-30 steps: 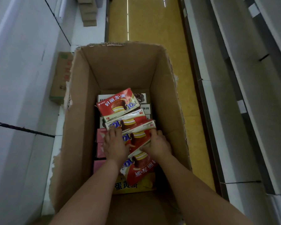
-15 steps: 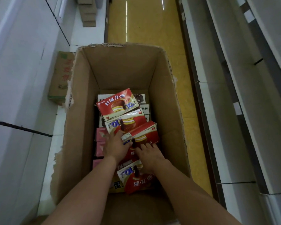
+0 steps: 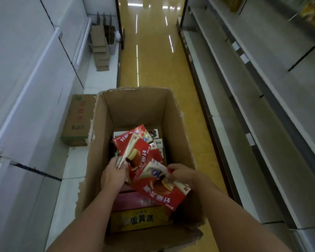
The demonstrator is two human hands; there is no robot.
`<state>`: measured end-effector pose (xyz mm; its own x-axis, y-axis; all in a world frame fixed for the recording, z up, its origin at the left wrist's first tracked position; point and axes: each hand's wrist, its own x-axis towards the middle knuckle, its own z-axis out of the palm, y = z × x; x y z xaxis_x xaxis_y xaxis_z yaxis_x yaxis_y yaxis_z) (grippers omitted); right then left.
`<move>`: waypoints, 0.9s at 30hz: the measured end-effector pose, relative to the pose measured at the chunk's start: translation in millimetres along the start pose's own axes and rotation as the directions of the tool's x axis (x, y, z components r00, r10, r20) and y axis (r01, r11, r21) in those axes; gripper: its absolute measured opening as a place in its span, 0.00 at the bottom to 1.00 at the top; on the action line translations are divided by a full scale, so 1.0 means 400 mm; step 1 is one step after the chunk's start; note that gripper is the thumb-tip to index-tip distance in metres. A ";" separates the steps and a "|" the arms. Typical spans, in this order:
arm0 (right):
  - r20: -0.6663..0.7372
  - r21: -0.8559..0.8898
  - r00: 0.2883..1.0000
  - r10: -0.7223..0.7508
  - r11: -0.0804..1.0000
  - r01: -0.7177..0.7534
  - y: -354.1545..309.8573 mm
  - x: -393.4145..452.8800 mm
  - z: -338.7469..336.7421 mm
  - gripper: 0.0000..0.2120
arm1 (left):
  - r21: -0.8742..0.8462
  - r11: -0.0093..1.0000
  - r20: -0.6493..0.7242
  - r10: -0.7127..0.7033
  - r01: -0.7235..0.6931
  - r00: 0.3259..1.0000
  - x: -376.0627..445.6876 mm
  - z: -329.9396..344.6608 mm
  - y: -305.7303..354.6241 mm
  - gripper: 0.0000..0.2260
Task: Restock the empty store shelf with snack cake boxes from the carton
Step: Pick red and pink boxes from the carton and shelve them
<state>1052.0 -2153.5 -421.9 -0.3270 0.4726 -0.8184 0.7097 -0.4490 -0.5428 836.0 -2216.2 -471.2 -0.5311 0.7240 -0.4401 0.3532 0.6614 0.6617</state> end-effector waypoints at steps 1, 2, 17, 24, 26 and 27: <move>-0.015 0.162 1.000 -0.018 0.987 0.020 -0.011 -0.026 -0.010 0.10 | -0.053 0.999 -0.041 -0.007 0.005 0.999 -0.006 -0.021 0.015 0.10; -0.030 0.321 0.998 -0.053 0.945 0.060 -0.021 -0.046 -0.017 0.10 | -0.121 0.992 -0.063 -0.030 0.022 0.998 -0.014 -0.040 0.030 0.09; -0.377 0.921 0.926 -0.027 0.092 0.378 -0.207 -0.195 0.059 0.10 | -0.774 0.428 0.522 0.012 0.467 0.853 -0.213 -0.050 0.308 0.15; -0.477 0.862 0.878 -0.034 0.180 0.475 -0.193 -0.242 0.013 0.11 | -0.714 0.521 0.633 0.198 0.467 0.748 -0.237 -0.099 0.308 0.09; -0.482 0.851 0.875 -0.042 0.214 0.479 -0.186 -0.273 -0.006 0.07 | -0.753 0.432 0.626 0.238 0.496 0.743 -0.214 -0.125 0.301 0.10; -0.484 0.845 0.874 -0.040 0.238 0.479 -0.180 -0.287 -0.016 0.05 | -0.773 0.386 0.611 0.237 0.504 0.756 -0.198 -0.139 0.298 0.13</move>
<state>1042.6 -2170.5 -287.5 -0.0124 0.7983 -0.6021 -0.5146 -0.5214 -0.6807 877.4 -2205.4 -323.7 0.1527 0.8236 -0.5462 -0.7265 0.4682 0.5029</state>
